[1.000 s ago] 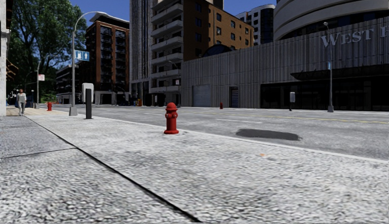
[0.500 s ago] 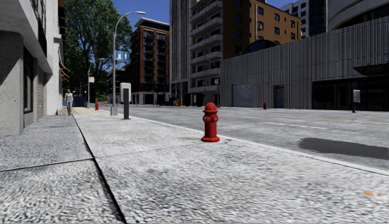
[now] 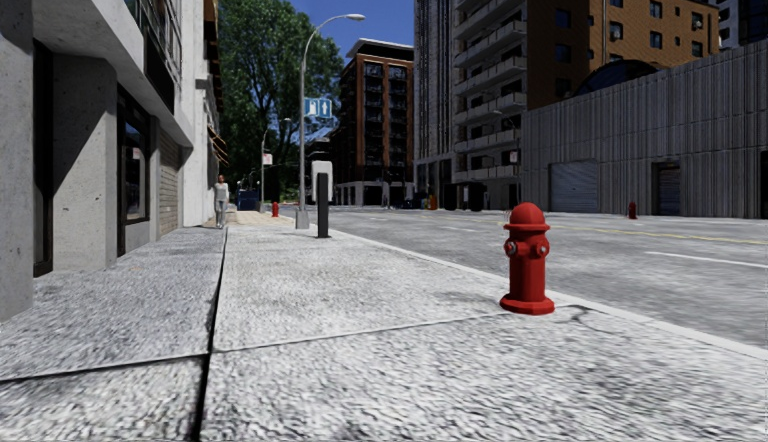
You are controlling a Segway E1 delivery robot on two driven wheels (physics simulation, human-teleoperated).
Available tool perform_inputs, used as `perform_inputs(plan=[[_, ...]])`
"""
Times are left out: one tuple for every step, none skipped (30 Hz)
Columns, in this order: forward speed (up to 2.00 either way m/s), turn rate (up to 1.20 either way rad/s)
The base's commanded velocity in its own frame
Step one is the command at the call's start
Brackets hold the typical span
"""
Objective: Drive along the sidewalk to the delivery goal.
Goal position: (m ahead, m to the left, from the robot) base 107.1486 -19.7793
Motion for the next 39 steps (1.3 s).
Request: perform_inputs(plan=[[2.00, 0.53], [2.00, 0.53], [2.00, 0.53], [2.00, 0.53], [2.00, 0.53], [2.00, 0.53], [2.00, 0.53], [2.00, 0.53], [2.00, 0.53], [2.00, 0.53], [2.00, 0.53], [2.00, 0.53], [2.00, 0.53], [2.00, 0.53], [2.00, 0.53], [2.00, 0.53], [2.00, 0.53], [2.00, 0.53], [2.00, 0.53], [2.00, 0.44], [2.00, 0.44], [2.00, 0.00], [2.00, 0.00], [2.00, 0.00], [2.00, 0.00], [2.00, 0.00], [2.00, 0.00], [2.00, 0.00], [2.00, 0.00], [2.00, 0.00], [2.00, 0.00], [2.00, 0.00], [2.00, 0.00], [2.00, 0.00], [2.00, 0.00], [2.00, 0.00], [2.00, 0.00], [2.00, 0.00], [2.00, 0.00]])
